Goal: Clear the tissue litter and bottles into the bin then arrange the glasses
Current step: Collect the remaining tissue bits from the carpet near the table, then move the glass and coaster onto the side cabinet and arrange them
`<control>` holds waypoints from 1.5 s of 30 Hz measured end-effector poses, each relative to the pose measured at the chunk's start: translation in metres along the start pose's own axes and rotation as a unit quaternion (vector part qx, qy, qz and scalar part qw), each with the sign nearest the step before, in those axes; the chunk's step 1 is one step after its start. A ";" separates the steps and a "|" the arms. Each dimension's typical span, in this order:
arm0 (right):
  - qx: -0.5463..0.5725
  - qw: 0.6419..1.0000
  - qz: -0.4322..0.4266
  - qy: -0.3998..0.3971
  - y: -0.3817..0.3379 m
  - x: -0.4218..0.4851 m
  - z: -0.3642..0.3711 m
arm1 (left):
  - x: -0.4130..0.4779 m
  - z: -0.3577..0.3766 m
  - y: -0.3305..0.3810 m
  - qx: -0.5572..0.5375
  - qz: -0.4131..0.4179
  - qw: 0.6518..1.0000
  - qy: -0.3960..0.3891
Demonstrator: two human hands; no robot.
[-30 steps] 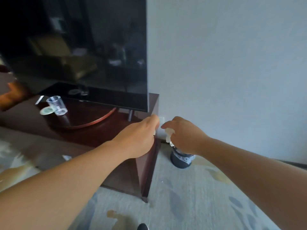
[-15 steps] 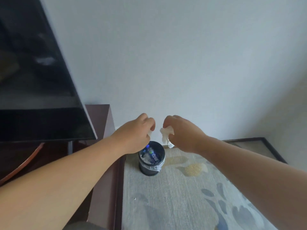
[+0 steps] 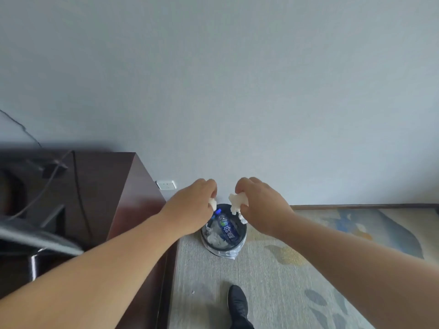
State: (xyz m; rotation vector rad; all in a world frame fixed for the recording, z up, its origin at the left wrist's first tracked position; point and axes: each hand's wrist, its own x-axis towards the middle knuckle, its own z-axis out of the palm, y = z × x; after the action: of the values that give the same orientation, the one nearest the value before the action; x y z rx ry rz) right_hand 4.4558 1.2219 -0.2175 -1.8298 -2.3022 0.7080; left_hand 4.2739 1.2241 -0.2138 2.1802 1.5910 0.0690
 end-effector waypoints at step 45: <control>-0.056 0.994 -0.057 0.073 0.012 0.042 -0.099 | 0.067 -0.089 0.053 0.111 0.019 0.992 0.047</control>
State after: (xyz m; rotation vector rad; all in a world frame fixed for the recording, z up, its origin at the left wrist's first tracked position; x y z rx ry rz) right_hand 4.4925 1.2920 -0.1432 -1.7143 -2.3706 0.4237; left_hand 4.3184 1.3010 -0.1280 2.4095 1.6788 0.0063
